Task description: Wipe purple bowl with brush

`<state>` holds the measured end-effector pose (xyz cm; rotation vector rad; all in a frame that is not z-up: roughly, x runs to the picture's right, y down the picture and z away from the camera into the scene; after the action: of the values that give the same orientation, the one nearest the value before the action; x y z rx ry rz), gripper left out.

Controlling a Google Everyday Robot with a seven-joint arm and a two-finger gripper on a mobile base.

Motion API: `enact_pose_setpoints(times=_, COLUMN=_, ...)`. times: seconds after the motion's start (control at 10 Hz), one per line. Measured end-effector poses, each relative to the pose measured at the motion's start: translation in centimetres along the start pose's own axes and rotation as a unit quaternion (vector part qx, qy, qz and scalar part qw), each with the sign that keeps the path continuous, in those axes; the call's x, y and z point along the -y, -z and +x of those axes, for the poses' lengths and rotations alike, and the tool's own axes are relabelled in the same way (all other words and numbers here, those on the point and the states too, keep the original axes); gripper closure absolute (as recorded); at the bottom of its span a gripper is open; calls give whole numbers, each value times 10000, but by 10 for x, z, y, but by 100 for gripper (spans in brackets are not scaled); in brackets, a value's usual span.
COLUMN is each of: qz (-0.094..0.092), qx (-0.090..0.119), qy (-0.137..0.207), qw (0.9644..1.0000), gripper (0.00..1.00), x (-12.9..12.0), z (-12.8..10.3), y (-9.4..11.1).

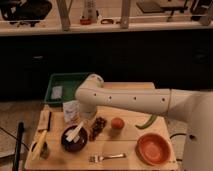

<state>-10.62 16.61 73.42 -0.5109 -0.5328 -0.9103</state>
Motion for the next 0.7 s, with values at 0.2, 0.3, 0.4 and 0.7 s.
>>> enact_pose_setpoints(times=0.2, qz=-13, qx=-42, qy=24, qw=10000, gripper=100, x=1, z=1, y=-3)
enact_pose_setpoints(times=0.3, qz=-29, qx=-75, qy=9, qw=10000, gripper=100, x=2, z=2, y=-3)
enact_pose_setpoints(times=0.4, qz=-49, qx=-102, qy=-16, qw=9999, gripper=100, x=2, z=4, y=-4)
enact_pose_setpoints(times=0.7, qz=-111, qx=-160, qy=-211, qw=9996, gripper=100, x=-8, z=17, y=-14)
